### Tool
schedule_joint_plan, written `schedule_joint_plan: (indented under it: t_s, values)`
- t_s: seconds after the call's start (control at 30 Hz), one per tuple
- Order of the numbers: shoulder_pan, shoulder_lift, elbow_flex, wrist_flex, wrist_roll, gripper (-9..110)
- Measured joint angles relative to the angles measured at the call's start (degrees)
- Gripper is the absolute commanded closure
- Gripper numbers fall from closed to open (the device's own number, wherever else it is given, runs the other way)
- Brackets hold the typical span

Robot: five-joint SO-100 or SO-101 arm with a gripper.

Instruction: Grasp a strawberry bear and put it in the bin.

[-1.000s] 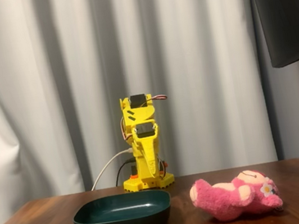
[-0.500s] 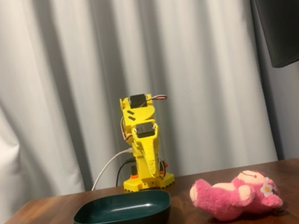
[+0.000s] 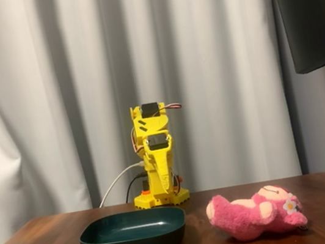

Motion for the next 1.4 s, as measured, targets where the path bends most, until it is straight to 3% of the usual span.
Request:
schedule_joint_plan:
  t_s: [0.5,0.67,0.83,1.03,1.4]
  values:
    - [0.4,-0.9,-5.0,-2.5,0.0,97]
    - [0.7,-23.2,-28.0,-1.8,0.0,97]
    - [1.0,-49.0,-49.6,-0.3,0.0,87]
    - [2.9,-72.2,-68.6,4.1,1.0,83]
    - [21.0,-89.9,-86.6,10.2,8.2,70]
